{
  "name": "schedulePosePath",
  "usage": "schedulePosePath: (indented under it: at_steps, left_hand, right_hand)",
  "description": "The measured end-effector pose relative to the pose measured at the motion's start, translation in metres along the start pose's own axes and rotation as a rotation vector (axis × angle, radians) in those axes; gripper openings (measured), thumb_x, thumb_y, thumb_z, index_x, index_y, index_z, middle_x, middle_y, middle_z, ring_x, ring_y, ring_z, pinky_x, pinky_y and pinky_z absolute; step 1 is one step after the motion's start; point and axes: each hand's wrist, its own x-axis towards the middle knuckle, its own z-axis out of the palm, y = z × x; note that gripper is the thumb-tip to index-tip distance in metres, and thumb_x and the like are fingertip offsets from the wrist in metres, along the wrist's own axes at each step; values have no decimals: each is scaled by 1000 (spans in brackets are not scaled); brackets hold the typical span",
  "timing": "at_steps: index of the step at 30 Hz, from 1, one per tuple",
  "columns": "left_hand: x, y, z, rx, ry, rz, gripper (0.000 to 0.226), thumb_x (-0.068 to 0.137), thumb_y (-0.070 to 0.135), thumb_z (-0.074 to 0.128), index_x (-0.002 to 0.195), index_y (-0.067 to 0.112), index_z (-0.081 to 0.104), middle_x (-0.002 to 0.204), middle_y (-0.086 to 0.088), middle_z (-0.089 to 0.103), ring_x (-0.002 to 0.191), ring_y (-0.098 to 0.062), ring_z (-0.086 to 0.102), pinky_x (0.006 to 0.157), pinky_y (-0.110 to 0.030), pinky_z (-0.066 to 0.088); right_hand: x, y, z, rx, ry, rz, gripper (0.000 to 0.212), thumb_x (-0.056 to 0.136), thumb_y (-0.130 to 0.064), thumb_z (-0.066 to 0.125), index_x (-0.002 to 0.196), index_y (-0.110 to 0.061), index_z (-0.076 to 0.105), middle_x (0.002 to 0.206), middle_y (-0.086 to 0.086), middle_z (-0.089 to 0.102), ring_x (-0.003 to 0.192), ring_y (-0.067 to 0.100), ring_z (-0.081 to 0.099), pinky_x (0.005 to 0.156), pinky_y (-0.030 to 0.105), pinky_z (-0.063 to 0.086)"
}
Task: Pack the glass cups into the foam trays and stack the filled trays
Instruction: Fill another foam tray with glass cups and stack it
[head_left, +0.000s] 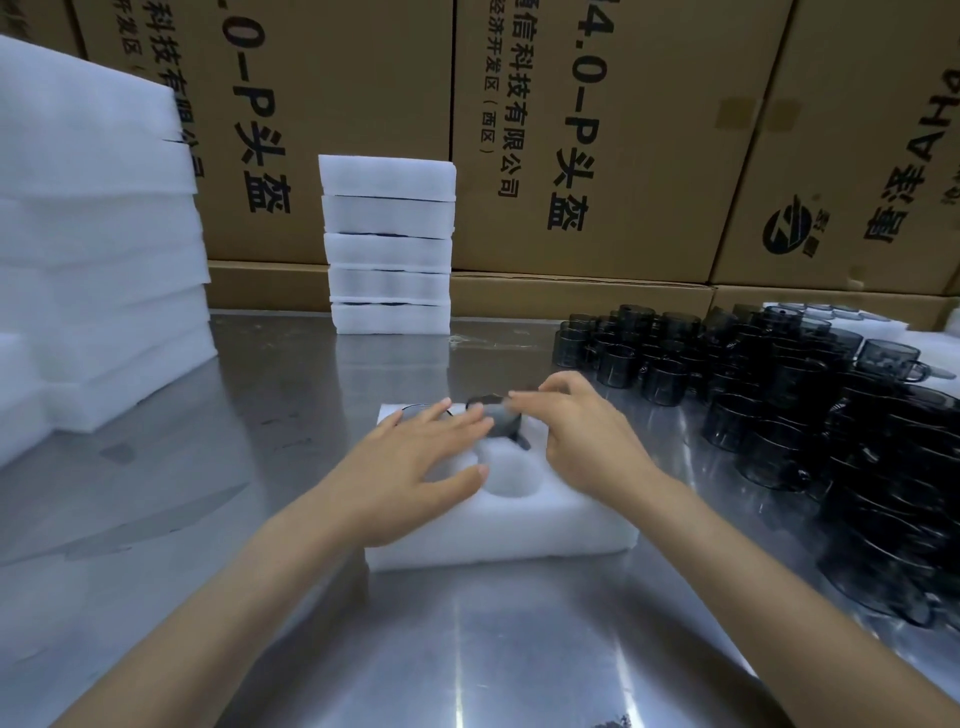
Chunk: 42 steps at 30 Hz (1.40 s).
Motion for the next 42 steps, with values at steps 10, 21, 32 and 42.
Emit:
schedulePosePath:
  at_steps: [10, 21, 32, 42]
  left_hand:
    - [2, 1, -1, -21, -1, -46, 43, 97, 46, 39, 139, 46, 37, 147, 32, 25, 140, 7, 12, 114, -23, 5]
    - [-7, -1, 4, -152, 163, -44, 30, 94, 38, 50, 123, 47, 54, 137, 34, 41, 116, 23, 31, 101, -11, 16]
    - [-5, -2, 5, -258, 193, -84, 35, 79, 49, 43, 108, 49, 62, 124, 39, 50, 119, 7, 45, 103, -32, 36]
    - [-4, -3, 6, -276, 205, -83, 35, 78, 54, 42, 106, 51, 63, 123, 42, 49, 119, 12, 43, 105, -27, 32]
  right_hand:
    - [6, 0, 1, -78, -98, -40, 56, 90, -1, 37, 130, -36, 55, 134, -7, 49, 128, 11, 38, 84, 28, 39]
    - [5, 89, 22, 562, 245, 572, 38, 93, -8, 43, 127, -19, 54, 126, -1, 61, 105, 13, 56, 81, 26, 44]
    - [36, 116, 36, 409, 333, 805, 62, 93, -12, 38, 150, -26, 18, 78, 5, 64, 69, 24, 58, 54, 29, 39]
    - [52, 135, 35, 356, 375, 931, 50, 92, -10, 43, 140, -24, 36, 106, 11, 64, 87, 30, 56, 69, 35, 43]
